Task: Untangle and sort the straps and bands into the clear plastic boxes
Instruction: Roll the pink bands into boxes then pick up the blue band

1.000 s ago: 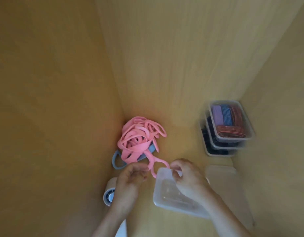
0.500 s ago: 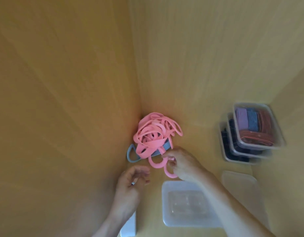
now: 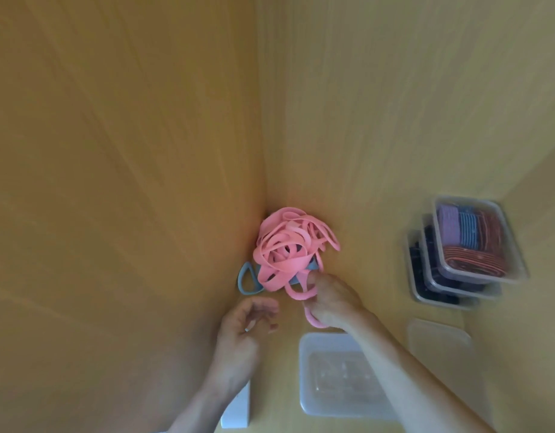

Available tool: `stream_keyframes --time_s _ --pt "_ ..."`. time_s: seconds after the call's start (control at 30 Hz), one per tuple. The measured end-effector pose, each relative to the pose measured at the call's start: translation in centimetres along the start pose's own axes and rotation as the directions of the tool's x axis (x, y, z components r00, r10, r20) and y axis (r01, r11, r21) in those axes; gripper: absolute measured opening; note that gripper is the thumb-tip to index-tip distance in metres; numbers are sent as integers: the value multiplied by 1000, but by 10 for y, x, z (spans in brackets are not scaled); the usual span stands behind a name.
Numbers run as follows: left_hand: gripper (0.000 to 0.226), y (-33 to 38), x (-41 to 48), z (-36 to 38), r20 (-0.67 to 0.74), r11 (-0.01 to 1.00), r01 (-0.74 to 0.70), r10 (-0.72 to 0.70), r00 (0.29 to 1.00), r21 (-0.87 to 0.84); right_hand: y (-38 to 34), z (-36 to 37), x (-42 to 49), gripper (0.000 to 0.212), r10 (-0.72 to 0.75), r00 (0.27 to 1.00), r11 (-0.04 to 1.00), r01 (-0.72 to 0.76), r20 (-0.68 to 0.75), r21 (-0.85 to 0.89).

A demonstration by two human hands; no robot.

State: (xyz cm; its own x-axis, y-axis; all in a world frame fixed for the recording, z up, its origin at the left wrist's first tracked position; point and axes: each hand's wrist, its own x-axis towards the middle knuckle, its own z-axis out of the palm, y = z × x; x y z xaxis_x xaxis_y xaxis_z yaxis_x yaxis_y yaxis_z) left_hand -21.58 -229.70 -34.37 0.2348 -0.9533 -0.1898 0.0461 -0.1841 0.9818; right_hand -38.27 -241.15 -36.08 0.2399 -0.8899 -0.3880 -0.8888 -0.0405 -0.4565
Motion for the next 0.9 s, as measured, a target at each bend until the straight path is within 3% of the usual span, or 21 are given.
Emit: stream_keyframes --time_s 0.07,0.17,0.37,0.7,0.9 --pt "25 1 3 0 -1 1000 6 -6 1000 2 -1 -11 -3 5 -45 996 988 55 -74 142" --pt "24 2 7 3 3 999 13 -14 1000 34 -7 -35 -7 14 -101 980 936 152 -172 318" --pt "32 6 20 11 21 997 0 -1 1000 74 -20 -80 -19 18 -146 933 682 335 -328 650" --pt "34 12 50 29 49 996 -28 24 999 87 -41 -154 -51 5 -85 760 477 599 -644 644" --pt "34 22 76 48 78 988 -81 71 994 134 -46 -186 -67 12 -66 697 522 634 -714 570"
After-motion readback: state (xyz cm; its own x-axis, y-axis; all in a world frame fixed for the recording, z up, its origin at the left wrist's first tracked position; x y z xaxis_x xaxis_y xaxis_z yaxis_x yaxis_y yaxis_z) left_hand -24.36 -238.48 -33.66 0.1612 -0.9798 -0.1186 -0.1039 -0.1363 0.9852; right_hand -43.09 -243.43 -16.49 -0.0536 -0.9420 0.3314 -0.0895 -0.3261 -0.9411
